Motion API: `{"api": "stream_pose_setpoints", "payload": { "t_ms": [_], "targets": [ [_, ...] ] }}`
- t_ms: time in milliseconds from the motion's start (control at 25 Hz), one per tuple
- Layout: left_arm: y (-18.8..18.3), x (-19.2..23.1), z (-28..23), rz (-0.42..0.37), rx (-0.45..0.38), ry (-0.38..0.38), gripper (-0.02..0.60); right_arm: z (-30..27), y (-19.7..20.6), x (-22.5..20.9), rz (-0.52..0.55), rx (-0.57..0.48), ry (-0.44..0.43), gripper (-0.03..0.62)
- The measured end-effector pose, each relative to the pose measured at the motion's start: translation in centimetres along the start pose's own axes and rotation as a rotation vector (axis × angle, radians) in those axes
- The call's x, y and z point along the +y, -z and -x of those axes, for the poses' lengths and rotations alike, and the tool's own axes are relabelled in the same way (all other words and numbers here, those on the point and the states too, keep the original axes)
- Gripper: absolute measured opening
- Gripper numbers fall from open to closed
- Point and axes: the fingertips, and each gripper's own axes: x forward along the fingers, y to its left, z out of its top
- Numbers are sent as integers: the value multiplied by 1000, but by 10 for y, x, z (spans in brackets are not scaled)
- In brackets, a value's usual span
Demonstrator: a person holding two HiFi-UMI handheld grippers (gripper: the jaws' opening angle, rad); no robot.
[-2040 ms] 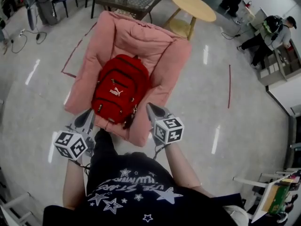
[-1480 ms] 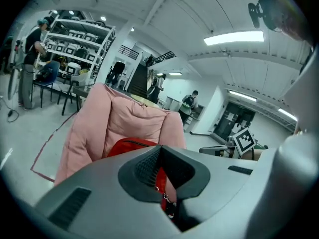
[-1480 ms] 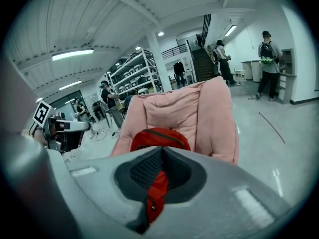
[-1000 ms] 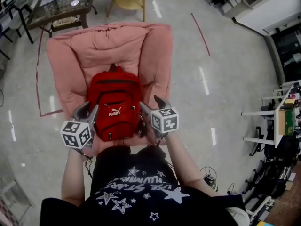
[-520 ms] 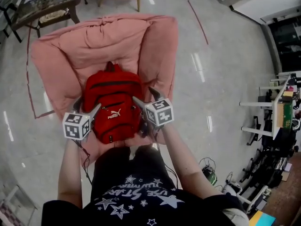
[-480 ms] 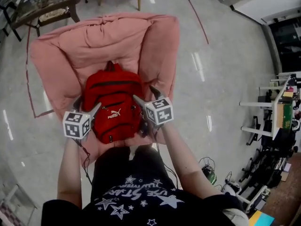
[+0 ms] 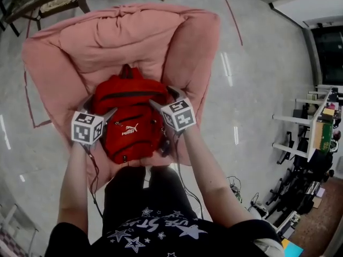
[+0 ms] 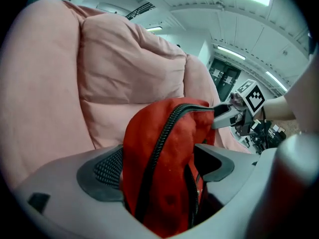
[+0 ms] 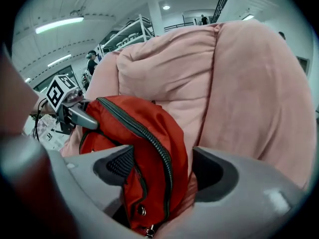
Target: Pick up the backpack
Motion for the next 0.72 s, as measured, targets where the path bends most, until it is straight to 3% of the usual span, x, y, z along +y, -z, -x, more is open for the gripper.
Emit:
{"api": "stream_pose_setpoints", "payload": {
  "t_ms": [240,280,320,360,400,480,720],
  "targets": [
    [-2,5,-27,16,49,24,411,-22,1,1,-10,34,-43,359],
    [-1,7,-27,28,52,15,353,-22,2,2,-14,34,-42,329],
    [1,7,-26,44,50,2,295,-21,4,4,-16,37,-42,250],
    [3,5,-23,63,45,-6,205,-20,8,6,-16,43,-46,176],
    [4,1,-20,86,38,-4,97,-17,11,8,-14,48,-57,151],
    [6,-9,-14,136,16,19,16,-12,14,14,-7,44,-92,79],
    [10,-30,12,174,-65,-22,11,13,12,31,0,-27,-162,35]
  ]
}}
